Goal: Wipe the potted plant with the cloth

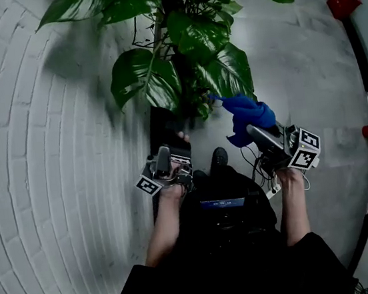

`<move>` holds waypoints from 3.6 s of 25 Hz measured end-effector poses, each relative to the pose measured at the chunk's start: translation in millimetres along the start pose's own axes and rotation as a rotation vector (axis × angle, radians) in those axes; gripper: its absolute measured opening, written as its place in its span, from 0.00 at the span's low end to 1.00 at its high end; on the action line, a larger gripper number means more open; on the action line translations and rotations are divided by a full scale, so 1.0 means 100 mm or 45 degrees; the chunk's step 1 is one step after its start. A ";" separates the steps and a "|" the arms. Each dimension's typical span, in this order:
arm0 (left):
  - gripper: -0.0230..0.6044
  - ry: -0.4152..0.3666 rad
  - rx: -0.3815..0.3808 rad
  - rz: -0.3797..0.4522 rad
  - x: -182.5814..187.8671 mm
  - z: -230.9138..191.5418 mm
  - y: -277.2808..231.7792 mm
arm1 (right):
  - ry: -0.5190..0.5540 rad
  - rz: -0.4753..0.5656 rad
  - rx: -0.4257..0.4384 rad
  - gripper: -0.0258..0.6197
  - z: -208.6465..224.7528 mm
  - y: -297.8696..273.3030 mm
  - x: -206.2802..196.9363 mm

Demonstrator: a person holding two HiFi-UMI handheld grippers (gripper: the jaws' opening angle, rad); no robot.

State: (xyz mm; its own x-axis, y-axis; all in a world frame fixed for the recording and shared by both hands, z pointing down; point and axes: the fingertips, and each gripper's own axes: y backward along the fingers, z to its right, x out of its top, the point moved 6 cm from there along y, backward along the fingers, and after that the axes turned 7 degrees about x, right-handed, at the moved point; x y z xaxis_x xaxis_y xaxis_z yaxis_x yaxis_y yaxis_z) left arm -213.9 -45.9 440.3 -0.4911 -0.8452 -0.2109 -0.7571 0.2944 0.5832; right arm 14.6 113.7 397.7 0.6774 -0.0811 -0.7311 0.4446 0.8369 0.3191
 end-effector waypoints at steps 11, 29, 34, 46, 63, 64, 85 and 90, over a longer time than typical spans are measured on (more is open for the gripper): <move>0.69 -0.034 0.157 -0.089 -0.50 -0.29 -0.27 | 0.347 -0.330 -0.453 0.21 0.68 0.41 0.63; 0.69 -0.280 0.379 0.279 -1.28 -1.05 -1.03 | 0.335 -0.952 0.040 0.21 2.54 -1.33 0.95; 0.69 -0.265 0.300 0.303 -1.16 -1.16 -1.14 | 0.270 -1.023 0.169 0.21 2.45 -1.31 0.65; 0.69 -0.188 0.255 0.323 -1.17 -1.23 -1.14 | 0.204 -1.111 0.428 0.21 2.03 -1.02 0.20; 0.69 -0.239 0.257 0.255 -1.23 -1.21 -1.17 | 0.504 -1.032 0.206 0.21 2.12 -1.46 0.87; 0.69 -0.238 0.251 0.253 -1.24 -1.21 -1.18 | 0.494 -1.073 0.217 0.21 2.14 -1.49 0.79; 0.70 -0.189 0.199 0.391 -1.27 -1.19 -1.03 | 0.192 -1.381 0.596 0.21 1.61 -0.38 0.05; 0.70 -0.169 0.223 0.418 -1.35 -1.25 -0.95 | 0.074 -1.266 0.658 0.21 1.55 -0.21 0.30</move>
State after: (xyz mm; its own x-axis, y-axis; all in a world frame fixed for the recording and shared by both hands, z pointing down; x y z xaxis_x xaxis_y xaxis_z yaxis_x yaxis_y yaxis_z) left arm -21.7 -16.1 511.5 -0.7622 -0.6317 -0.1416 -0.6068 0.6209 0.4964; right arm 116.3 9.9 462.6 -0.1365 -0.5516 -0.8228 0.9714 0.0882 -0.2203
